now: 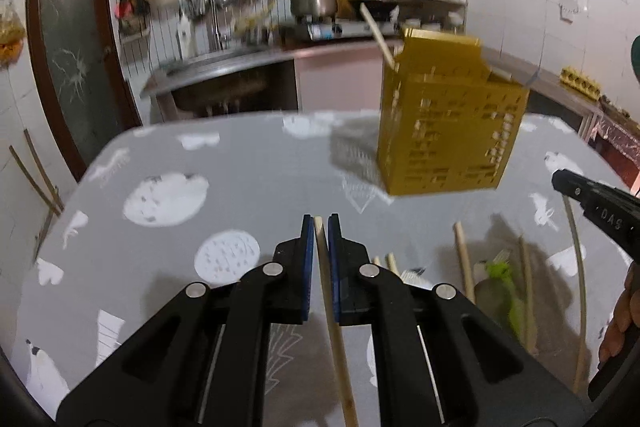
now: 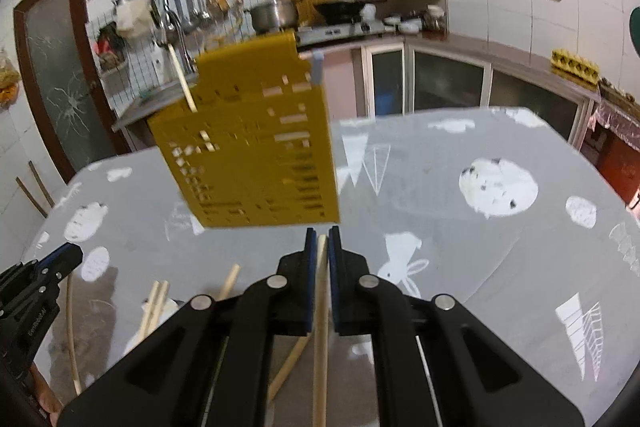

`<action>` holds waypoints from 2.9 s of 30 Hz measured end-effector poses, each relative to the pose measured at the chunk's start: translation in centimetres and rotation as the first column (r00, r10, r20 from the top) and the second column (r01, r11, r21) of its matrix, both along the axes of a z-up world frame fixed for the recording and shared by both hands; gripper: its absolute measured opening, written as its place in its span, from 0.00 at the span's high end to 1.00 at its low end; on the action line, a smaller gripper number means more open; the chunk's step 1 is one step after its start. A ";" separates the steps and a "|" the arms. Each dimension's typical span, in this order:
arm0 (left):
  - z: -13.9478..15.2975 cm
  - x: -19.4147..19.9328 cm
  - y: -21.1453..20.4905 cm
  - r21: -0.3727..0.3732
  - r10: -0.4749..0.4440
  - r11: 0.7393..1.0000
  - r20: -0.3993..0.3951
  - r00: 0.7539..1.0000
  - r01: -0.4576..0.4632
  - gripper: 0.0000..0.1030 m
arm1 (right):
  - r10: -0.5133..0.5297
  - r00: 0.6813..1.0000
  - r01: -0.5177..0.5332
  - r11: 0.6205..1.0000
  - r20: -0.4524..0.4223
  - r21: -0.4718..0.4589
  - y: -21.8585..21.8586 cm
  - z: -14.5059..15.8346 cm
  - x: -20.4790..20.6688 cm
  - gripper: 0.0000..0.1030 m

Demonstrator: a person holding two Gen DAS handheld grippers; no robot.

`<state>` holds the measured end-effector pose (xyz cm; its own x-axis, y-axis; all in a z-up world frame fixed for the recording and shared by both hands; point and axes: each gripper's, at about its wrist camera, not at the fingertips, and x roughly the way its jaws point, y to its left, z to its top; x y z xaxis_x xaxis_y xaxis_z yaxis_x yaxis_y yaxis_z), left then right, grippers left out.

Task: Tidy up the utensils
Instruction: 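Lift both held chopsticks and lower them into the yellow holder, then open both tools to drop the chopsticks into the holder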

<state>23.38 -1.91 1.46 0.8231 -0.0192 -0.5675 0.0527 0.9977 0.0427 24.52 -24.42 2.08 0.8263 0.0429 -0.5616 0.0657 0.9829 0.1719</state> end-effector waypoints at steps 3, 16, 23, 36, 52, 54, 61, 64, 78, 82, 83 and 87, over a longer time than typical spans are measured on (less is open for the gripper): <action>1.3 -0.7 0.2 -0.015 -0.003 1.000 0.042 0.999 0.003 0.95 | 0.011 1.000 -0.012 1.000 0.023 0.015 -0.4 0.9 -0.6 0.94; 5.3 -2.9 1.2 -0.101 -0.010 0.995 0.162 0.987 0.027 0.97 | 0.006 0.978 -0.011 1.000 0.210 0.020 -2.1 5.7 -4.9 0.94; 7.0 -3.1 0.9 -0.111 -0.001 0.993 0.232 0.973 0.028 0.97 | -0.007 0.952 0.014 1.000 0.305 -0.022 -1.6 8.0 -5.8 0.94; 10.1 -2.0 0.1 -0.108 0.000 0.994 0.322 0.947 0.036 0.97 | -0.015 0.922 0.038 0.998 0.388 -0.053 -1.4 11.1 -5.0 0.94; 18.5 1.8 -2.1 -0.129 -0.043 0.985 0.447 0.894 0.112 0.97 | -0.036 0.892 0.059 0.998 0.451 -0.037 -2.0 16.9 -0.7 0.94; 19.9 2.2 -2.6 -0.128 -0.050 0.984 0.465 0.884 0.123 0.97 | -0.038 0.885 0.059 0.998 0.465 -0.032 -1.8 18.1 0.0 0.94; 23.5 4.8 -4.7 -0.153 -0.076 0.973 0.501 0.862 0.175 0.97 | -0.061 0.852 0.069 0.998 0.520 0.003 -2.1 21.7 3.1 0.94; 23.7 6.1 -5.6 -0.145 -0.080 0.973 0.510 0.856 0.178 0.97 | -0.069 0.844 0.069 0.997 0.532 0.019 -2.3 22.4 4.9 0.94; 14.1 13.4 -6.7 -0.122 -0.078 0.983 0.384 0.920 0.134 0.97 | -0.057 0.868 0.066 0.998 0.493 -0.001 -2.0 15.2 11.8 0.94; 11.5 13.8 -6.5 -0.115 -0.084 0.985 0.350 0.933 0.132 0.97 | -0.044 0.897 0.052 0.999 0.439 -0.007 -2.0 13.0 12.3 0.94; 11.1 13.8 -6.5 -0.113 -0.086 0.985 0.341 0.936 0.132 0.97 | -0.037 0.907 0.046 0.999 0.421 -0.013 -1.9 12.5 12.5 0.94; 10.0 13.4 -6.0 -0.102 -0.088 0.987 0.312 0.946 0.125 0.95 | -0.016 0.932 0.031 0.999 0.362 -0.035 -1.9 11.2 12.5 0.94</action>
